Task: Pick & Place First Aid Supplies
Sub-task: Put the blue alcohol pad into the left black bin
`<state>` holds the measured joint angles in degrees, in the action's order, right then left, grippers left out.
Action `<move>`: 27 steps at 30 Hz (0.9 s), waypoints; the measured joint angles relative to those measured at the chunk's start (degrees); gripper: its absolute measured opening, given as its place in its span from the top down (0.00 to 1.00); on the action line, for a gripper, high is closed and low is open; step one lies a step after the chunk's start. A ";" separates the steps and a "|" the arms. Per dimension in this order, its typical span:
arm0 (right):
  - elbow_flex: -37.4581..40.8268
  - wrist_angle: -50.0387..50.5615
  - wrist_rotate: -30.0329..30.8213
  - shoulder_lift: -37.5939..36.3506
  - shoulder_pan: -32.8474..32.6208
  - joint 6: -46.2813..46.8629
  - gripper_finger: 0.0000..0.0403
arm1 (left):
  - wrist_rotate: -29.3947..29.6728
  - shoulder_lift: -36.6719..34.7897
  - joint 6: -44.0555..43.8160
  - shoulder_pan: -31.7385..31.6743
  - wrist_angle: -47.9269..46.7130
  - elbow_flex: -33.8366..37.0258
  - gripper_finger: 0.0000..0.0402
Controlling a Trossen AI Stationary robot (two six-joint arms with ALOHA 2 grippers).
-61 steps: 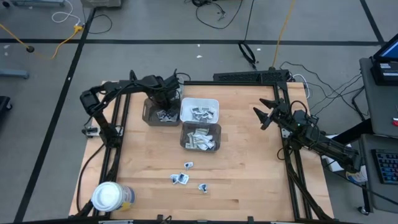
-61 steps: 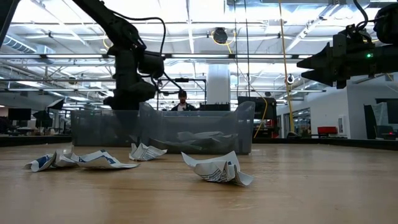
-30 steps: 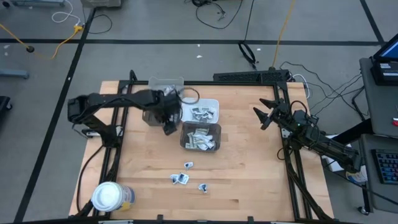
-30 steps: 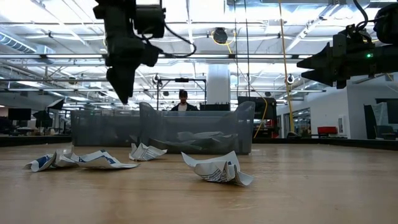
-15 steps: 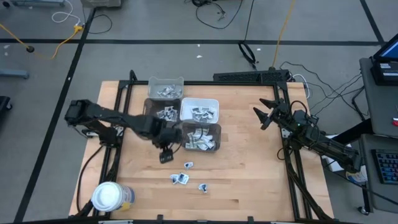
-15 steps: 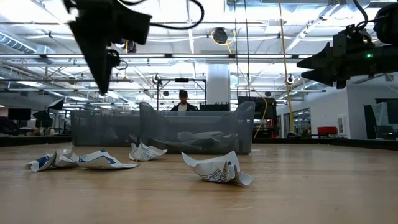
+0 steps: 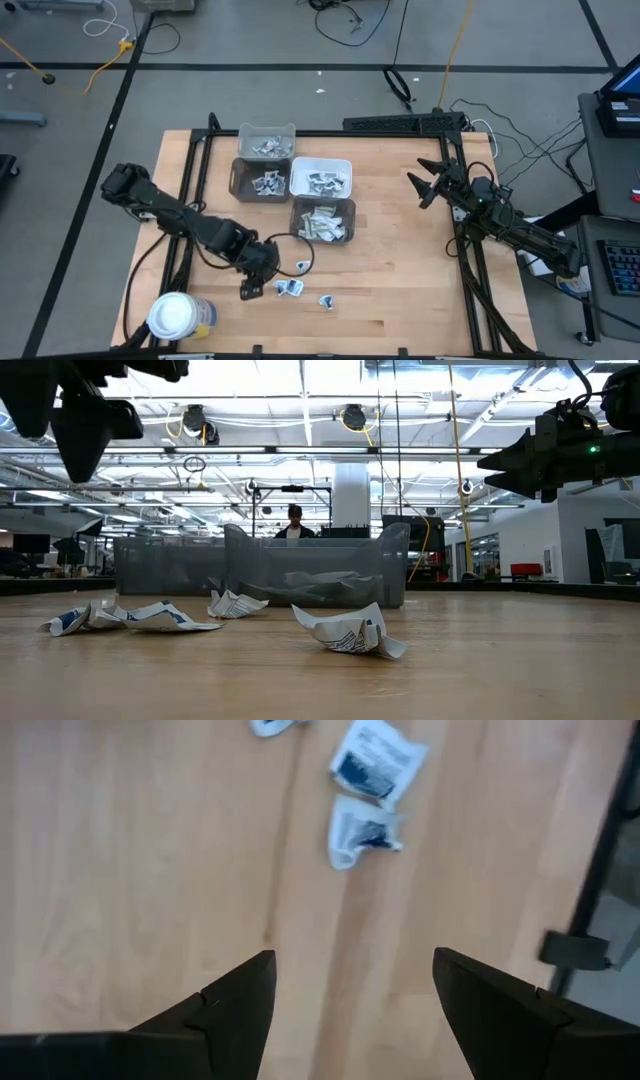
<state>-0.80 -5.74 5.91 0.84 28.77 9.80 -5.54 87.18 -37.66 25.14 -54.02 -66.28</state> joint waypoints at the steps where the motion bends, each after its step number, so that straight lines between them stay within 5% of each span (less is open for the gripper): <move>1: -0.02 0.00 0.00 0.01 0.00 0.00 0.26 | -0.10 0.00 -0.05 0.22 0.81 0.00 0.33; 8: -0.02 0.00 0.00 0.01 0.00 0.00 0.26 | -4.32 3.61 -0.38 -0.53 2.84 -2.10 0.33; 19: -0.02 0.00 0.00 -0.02 0.00 0.00 0.26 | -3.59 10.11 5.72 -3.31 0.01 -11.39 0.33; 27: 0.00 0.02 0.02 -0.02 0.00 0.00 0.26 | -3.79 10.26 5.88 -2.86 -1.46 -10.98 0.33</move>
<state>-0.80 -5.72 5.93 0.82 28.78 9.80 -9.34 97.43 -31.78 22.27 -55.48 -77.26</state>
